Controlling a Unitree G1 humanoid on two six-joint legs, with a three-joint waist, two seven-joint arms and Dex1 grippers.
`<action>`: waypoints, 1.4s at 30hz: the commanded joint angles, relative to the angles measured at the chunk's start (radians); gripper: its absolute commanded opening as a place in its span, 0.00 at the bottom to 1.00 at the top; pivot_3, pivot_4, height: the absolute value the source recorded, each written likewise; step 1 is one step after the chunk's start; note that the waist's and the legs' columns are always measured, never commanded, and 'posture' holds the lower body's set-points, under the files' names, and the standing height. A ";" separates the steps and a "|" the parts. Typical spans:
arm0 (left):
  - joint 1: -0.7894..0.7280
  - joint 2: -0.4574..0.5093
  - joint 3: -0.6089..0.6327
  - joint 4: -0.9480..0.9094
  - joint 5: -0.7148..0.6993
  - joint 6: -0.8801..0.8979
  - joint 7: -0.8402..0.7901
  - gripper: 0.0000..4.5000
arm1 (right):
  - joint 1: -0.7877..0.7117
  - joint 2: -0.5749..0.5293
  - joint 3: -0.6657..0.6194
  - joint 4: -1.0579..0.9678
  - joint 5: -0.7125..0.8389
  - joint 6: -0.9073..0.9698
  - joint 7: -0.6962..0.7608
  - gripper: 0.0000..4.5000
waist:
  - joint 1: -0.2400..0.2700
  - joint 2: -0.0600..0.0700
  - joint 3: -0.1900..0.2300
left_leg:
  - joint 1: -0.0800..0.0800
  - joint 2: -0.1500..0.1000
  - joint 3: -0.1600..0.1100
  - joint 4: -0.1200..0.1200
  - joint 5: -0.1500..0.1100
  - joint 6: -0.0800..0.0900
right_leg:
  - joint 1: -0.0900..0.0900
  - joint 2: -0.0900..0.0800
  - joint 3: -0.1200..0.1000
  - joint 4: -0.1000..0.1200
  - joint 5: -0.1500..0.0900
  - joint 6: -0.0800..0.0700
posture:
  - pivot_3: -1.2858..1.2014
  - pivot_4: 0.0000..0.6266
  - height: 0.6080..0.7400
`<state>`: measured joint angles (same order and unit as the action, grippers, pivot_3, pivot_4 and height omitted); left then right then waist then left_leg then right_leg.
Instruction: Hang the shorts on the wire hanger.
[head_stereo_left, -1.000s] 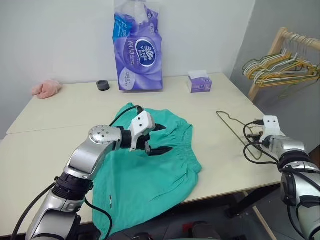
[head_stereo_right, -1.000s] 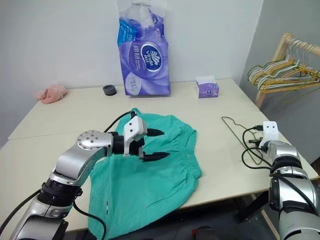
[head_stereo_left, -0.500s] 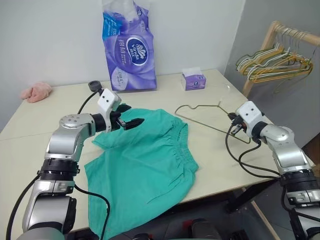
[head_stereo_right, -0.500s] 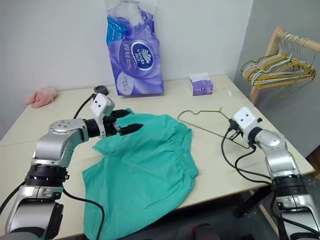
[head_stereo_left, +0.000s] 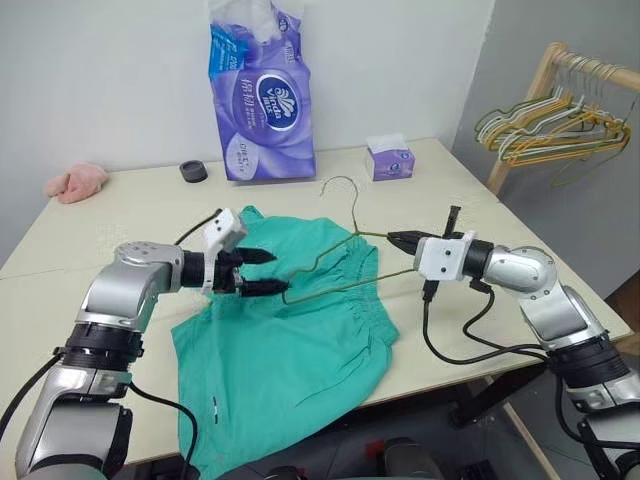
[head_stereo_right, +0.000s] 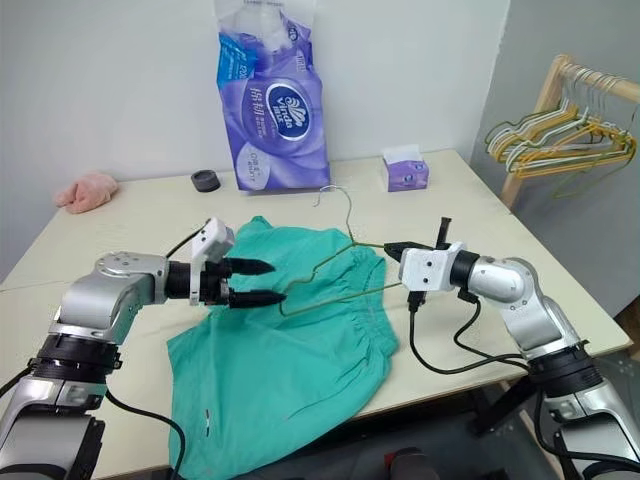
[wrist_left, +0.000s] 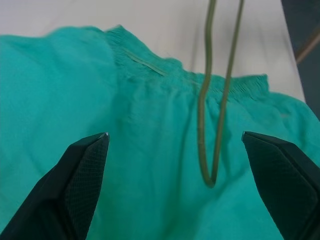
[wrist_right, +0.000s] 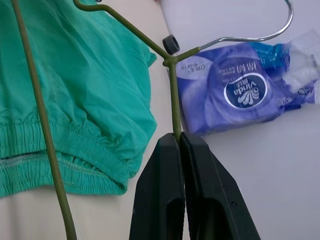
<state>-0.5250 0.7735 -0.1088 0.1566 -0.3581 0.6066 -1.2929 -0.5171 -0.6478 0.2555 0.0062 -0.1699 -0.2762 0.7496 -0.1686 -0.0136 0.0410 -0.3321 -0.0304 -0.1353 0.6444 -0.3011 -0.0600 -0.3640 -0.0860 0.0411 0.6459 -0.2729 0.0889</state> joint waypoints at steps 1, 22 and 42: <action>0.008 0.029 -0.005 -0.063 -0.019 -0.004 -0.051 1.00 | -0.034 0.008 -0.008 -0.037 0.006 -0.023 0.013 0.00 | 0.000 0.000 0.000 | 0.000 0.000 0.000 0.000 0.000 0.000 | 0.000 0.000 0.000 0.000 0.000 0.000 | 0.45 0.00 1.00; 0.050 -0.028 -0.025 -0.061 0.013 -0.034 0.001 0.48 | -0.043 0.057 -0.023 -0.101 0.046 0.043 0.038 0.00 | 0.002 0.000 0.000 | 0.000 0.000 0.000 0.000 0.000 0.001 | 0.000 0.000 0.000 0.001 0.000 0.000 | 0.45 0.00 1.00; 0.079 -0.049 -0.006 -0.057 0.014 -0.051 0.043 0.00 | -0.010 -0.033 -0.005 -0.144 0.050 -0.032 0.155 0.37 | 0.003 0.000 0.000 | 0.000 0.000 0.000 0.000 0.000 0.001 | 0.000 0.000 0.000 0.001 0.000 0.000 | 0.46 0.00 1.00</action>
<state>-0.4356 0.7204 -0.1434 0.1107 -0.3370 0.5744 -1.2571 -0.5211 -0.6600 0.2777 -0.0988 -0.1373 -0.3067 0.8872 -0.1651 -0.0134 0.0411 -0.3322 -0.0308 -0.1355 0.6449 -0.3014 -0.0593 -0.3642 -0.0863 0.0415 0.6466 -0.2728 0.0888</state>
